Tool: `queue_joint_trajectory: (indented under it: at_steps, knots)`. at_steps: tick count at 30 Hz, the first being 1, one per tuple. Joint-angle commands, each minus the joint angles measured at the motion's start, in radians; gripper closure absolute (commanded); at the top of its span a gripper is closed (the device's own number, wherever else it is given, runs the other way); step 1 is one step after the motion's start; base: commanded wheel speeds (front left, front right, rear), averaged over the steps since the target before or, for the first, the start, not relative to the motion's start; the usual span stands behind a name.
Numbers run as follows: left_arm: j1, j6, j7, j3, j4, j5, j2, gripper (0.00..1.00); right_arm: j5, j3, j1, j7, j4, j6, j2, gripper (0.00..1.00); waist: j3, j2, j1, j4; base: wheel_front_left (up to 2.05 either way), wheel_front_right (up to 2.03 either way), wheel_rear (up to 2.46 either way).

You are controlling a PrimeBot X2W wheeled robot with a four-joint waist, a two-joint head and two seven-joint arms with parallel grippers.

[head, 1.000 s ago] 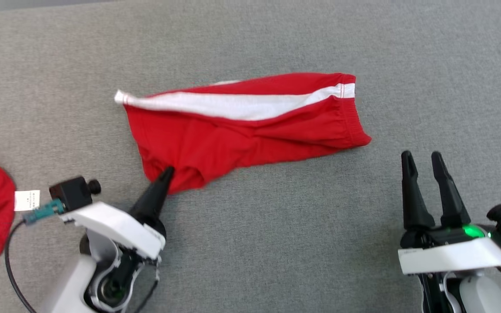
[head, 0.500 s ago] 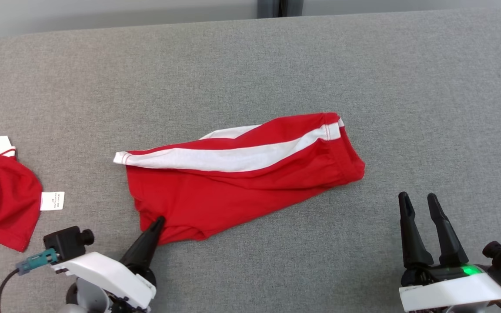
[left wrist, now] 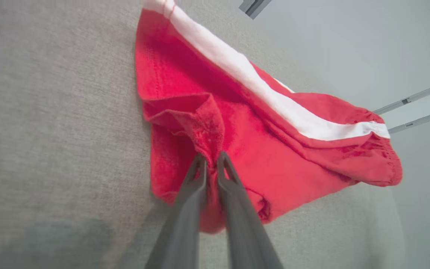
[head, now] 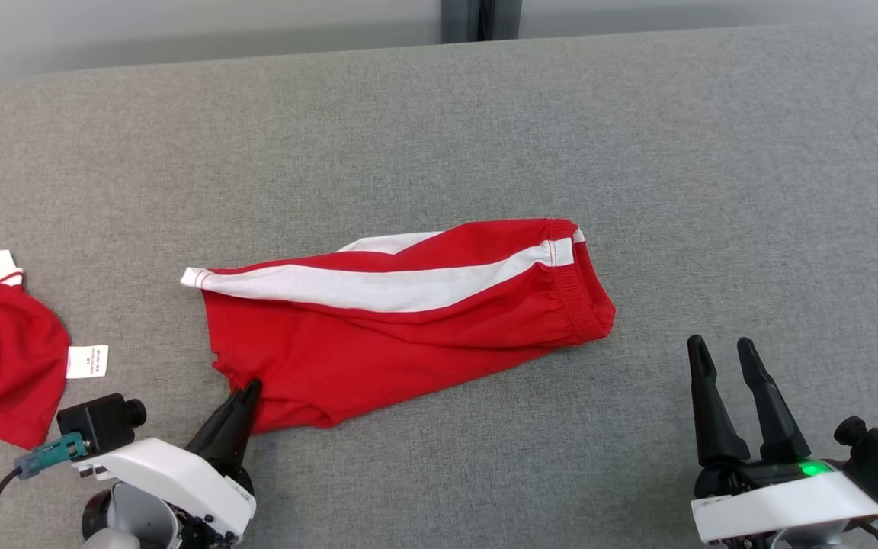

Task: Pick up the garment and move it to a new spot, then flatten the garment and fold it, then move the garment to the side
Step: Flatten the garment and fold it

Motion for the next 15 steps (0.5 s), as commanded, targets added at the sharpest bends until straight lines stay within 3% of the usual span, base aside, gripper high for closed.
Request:
queue_joint_trajectory:
  at_steps: [1,7,15]
  knots:
    - [-0.011,0.017,-0.013,-0.001,0.006,0.026,0.009,0.0,-0.002,-0.002,-0.012,-0.004,0.007,0.001,-0.004,0.0,-0.005,0.0,0.0,0.0,0.0,0.0,0.0]
    - [-0.008,0.144,-0.143,0.014,-0.03,0.178,0.032,0.0,-0.019,-0.013,-0.044,-0.006,0.032,0.001,-0.004,0.0,-0.039,0.0,0.0,0.023,0.0,0.0,0.0]
    - [-0.03,0.243,-0.254,0.038,-0.094,0.305,0.044,0.0,-0.025,-0.025,-0.07,0.007,0.062,0.001,-0.02,0.0,-0.086,0.0,0.0,0.058,0.0,0.0,0.0]
